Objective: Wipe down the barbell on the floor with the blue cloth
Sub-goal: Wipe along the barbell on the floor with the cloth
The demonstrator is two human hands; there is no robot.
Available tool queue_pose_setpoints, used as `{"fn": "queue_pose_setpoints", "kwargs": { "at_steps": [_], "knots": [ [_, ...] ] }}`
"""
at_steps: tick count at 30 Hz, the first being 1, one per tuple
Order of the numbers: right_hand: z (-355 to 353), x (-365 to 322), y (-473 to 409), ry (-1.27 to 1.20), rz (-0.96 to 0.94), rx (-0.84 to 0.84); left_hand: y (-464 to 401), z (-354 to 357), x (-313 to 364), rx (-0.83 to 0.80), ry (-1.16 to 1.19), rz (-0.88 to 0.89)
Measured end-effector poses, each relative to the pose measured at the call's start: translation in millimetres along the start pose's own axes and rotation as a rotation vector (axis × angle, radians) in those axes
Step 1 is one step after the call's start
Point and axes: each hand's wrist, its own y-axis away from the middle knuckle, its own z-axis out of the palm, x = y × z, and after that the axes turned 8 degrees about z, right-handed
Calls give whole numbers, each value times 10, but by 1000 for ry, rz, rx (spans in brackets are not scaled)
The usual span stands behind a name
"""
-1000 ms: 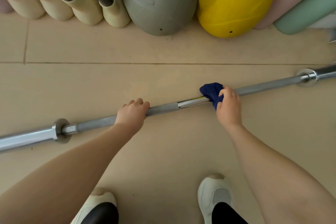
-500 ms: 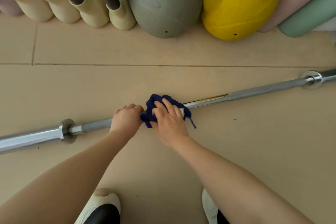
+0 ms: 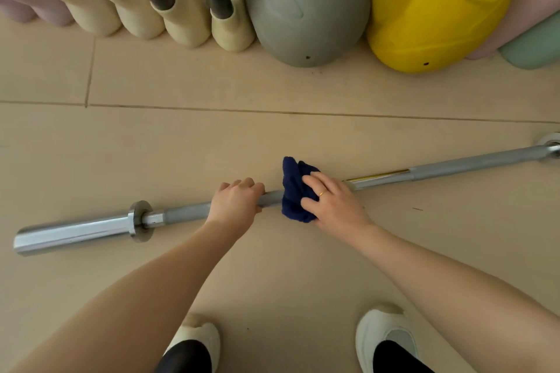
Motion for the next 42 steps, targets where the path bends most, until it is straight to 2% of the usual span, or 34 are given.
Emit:
{"fn": "queue_pose_setpoints", "kwargs": {
  "at_steps": [3, 6, 9, 12, 14, 17, 18, 19, 22, 23, 24, 25, 27, 28, 31, 33, 36, 40, 42],
  "knots": [
    [-6, 36, -144, 93, 22, -69, 34, 47, 28, 9, -23, 26],
    [-145, 18, -377, -18, 139, -330, 29, 54, 22, 5, -63, 23],
    [-243, -18, -545, -9, 202, -443, -8, 35, 4, 42, -67, 24],
    [-111, -150, -373, 276, 193, -115, -30, 27, -20, 31, -93, 43],
    [53, -220, -187, 324, 217, 35, -31, 24, -20, 91, -100, 38],
    [105, -161, -190, 255, 186, 118, -37, 29, -5, 50, -88, 12],
    [68, -113, -258, 226, 155, 95, -38, 22, 4, 66, -105, 10],
    [-18, -43, -351, 168, 139, -27, -43, -1, 14, 66, -127, 31],
    [-303, 146, -612, -222, 217, -622, -81, 24, -12, 112, -214, 67],
    [-391, 177, -664, -368, 287, -719, -84, 25, -23, 106, -224, 76],
    [-453, 197, -683, -501, 337, -738, -80, 25, -28, 99, -243, 88],
    [-471, 199, -673, -557, 371, -730, -80, 4, -29, 62, -232, 85],
    [-423, 144, -616, -472, 365, -652, -88, 42, -31, 49, -201, 72],
    [-342, 98, -563, -370, 337, -551, -67, 27, -25, 76, -189, 71],
    [-118, -75, -357, -127, 243, -55, -61, 12, -21, 60, -156, 45],
    [-52, -213, -243, -136, 202, 91, -48, 11, -20, 46, -157, 60],
    [-93, -334, -176, -110, 102, 76, -45, 64, -42, 104, -166, 96],
    [-271, 1, -288, 9, -219, -62, -23, 89, -37, 133, -160, 118],
    [-352, 125, -330, -3, -171, -105, -28, 98, -46, 167, -172, 106]
  ]
}}
